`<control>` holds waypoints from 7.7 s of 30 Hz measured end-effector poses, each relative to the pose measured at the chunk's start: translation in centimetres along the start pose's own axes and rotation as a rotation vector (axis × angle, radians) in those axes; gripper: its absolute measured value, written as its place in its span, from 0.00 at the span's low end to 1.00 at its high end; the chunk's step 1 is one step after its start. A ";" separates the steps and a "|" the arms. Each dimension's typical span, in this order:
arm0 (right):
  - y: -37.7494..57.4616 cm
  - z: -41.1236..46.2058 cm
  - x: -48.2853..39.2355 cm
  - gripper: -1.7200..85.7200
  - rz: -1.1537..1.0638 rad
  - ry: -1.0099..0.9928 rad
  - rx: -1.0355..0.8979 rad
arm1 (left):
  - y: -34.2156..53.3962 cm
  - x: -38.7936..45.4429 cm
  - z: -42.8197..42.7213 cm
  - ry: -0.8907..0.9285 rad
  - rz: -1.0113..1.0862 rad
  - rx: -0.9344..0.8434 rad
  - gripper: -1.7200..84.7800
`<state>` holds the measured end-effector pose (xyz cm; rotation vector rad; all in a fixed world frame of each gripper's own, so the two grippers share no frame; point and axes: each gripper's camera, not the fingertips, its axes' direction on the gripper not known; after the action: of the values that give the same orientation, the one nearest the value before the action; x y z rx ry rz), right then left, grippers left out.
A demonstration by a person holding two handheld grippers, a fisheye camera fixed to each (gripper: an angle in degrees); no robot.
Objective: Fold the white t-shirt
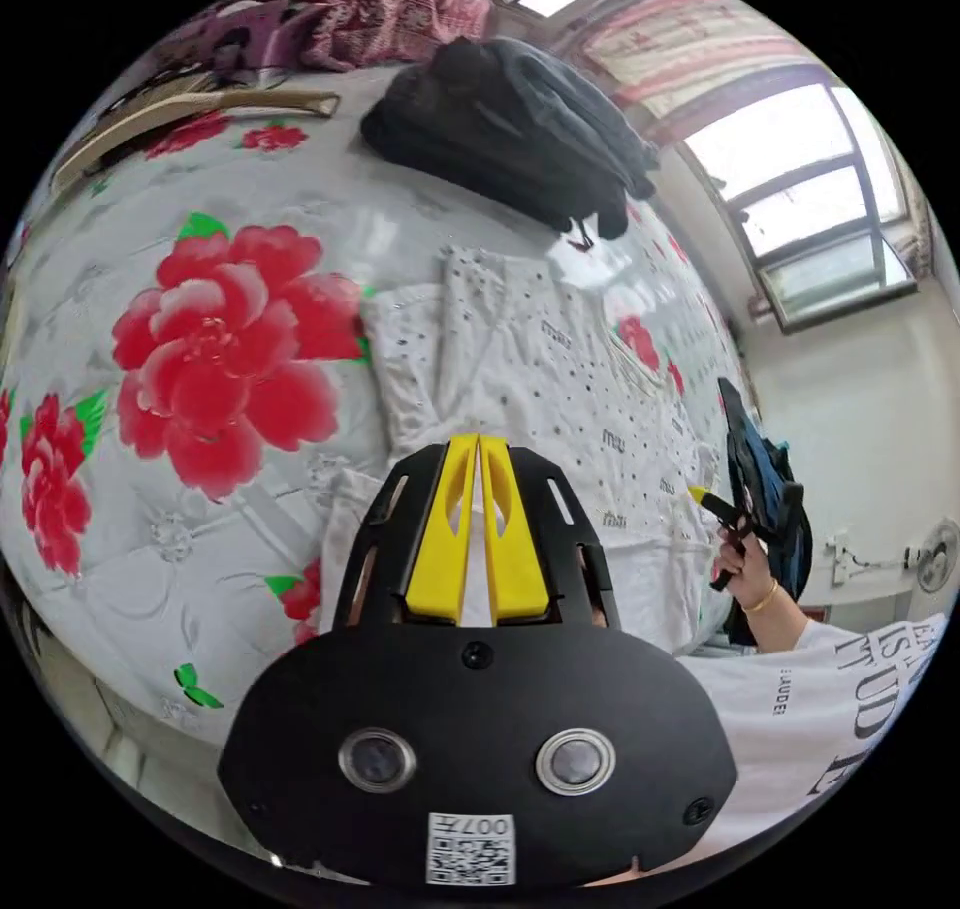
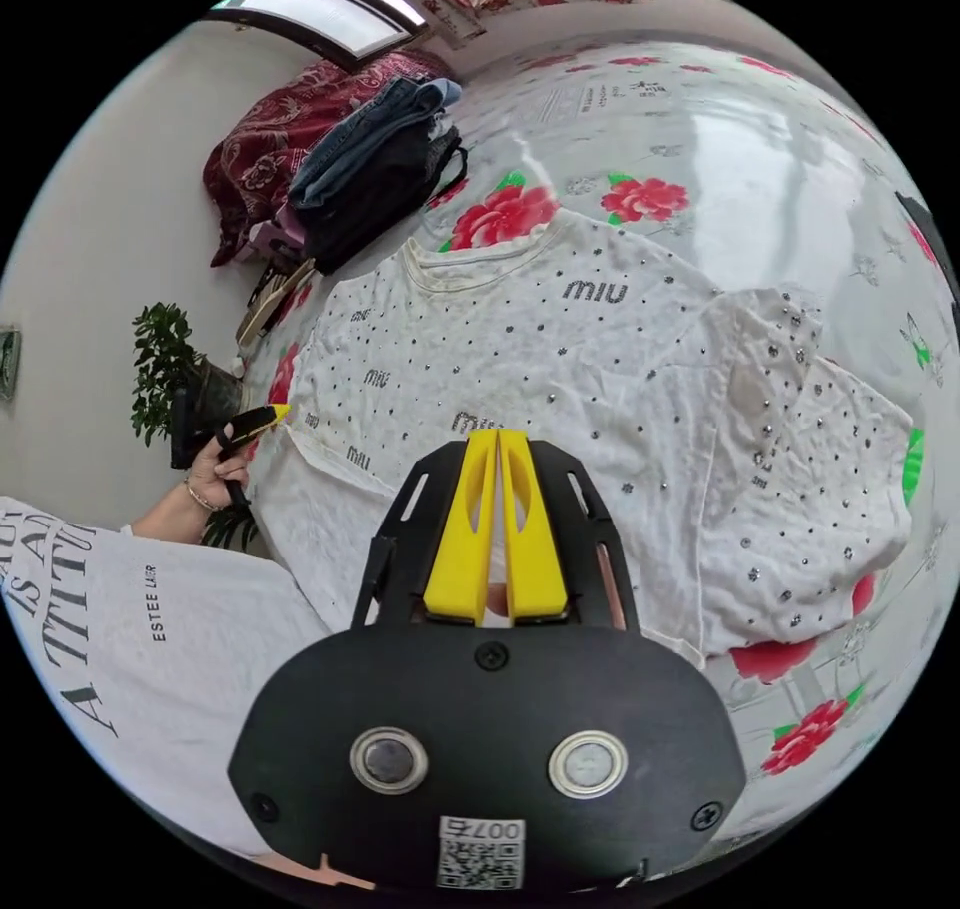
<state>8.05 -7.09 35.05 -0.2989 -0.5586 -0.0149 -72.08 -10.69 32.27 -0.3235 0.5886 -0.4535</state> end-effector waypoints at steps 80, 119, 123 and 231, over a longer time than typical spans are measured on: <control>15.2 -14.6 11.6 0.03 0.925 -0.279 0.682 | 9.5 16.4 8.3 0.183 0.666 -0.238 0.12; 3.9 2.5 -15.2 0.06 -0.063 0.305 -0.005 | 4.4 39.3 25.8 0.105 0.908 -0.371 0.02; 3.1 3.2 -13.6 0.05 -0.045 0.306 -0.031 | 5.7 37.3 24.1 0.039 0.898 -0.353 0.01; -6.0 4.0 -9.7 0.09 -0.137 -0.170 -0.119 | 7.4 -9.4 -3.8 0.492 -0.171 -0.141 0.18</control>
<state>-2.78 -12.30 34.83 -0.3793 -0.7482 -0.1569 -79.01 -0.35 30.49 -0.4017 1.0805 -0.6645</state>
